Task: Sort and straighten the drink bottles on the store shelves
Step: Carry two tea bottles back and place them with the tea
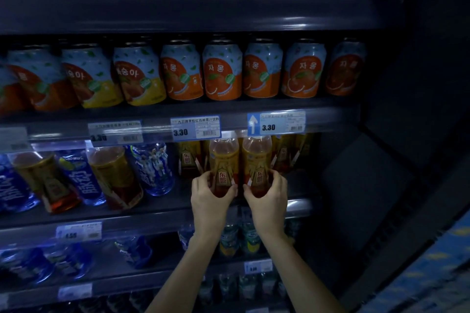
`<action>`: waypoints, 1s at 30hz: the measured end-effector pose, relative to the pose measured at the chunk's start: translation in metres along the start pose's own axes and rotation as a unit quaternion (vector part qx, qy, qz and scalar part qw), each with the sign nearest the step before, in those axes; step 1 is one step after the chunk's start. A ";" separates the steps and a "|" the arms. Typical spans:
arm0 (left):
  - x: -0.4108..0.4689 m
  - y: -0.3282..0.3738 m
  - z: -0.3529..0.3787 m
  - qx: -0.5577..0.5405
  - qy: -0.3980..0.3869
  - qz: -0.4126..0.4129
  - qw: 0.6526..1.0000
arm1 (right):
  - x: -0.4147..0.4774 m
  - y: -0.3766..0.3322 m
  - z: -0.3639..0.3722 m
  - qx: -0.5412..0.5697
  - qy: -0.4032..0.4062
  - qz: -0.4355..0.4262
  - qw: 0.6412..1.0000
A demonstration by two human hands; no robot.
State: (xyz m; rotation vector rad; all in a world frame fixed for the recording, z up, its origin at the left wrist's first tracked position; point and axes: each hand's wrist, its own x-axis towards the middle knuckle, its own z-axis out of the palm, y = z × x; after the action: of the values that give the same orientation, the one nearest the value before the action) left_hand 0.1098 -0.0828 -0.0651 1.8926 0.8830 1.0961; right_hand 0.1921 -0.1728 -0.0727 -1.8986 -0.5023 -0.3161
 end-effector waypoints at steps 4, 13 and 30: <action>-0.007 0.010 0.018 -0.017 -0.008 0.004 1.000 | 0.007 0.011 -0.013 0.008 0.014 0.001 1.000; -0.021 0.038 0.065 -0.022 -0.042 0.021 0.999 | 0.033 0.039 -0.051 -0.035 0.044 0.051 0.997; -0.028 0.046 0.078 -0.040 -0.059 0.025 0.997 | 0.034 0.040 -0.063 -0.031 0.050 0.074 0.996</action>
State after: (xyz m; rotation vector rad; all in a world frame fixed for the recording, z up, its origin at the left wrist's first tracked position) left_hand 0.1778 -0.1487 -0.0617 1.9003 0.7188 1.0217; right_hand 0.2424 -0.2373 -0.0666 -1.9575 -0.2864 -0.3303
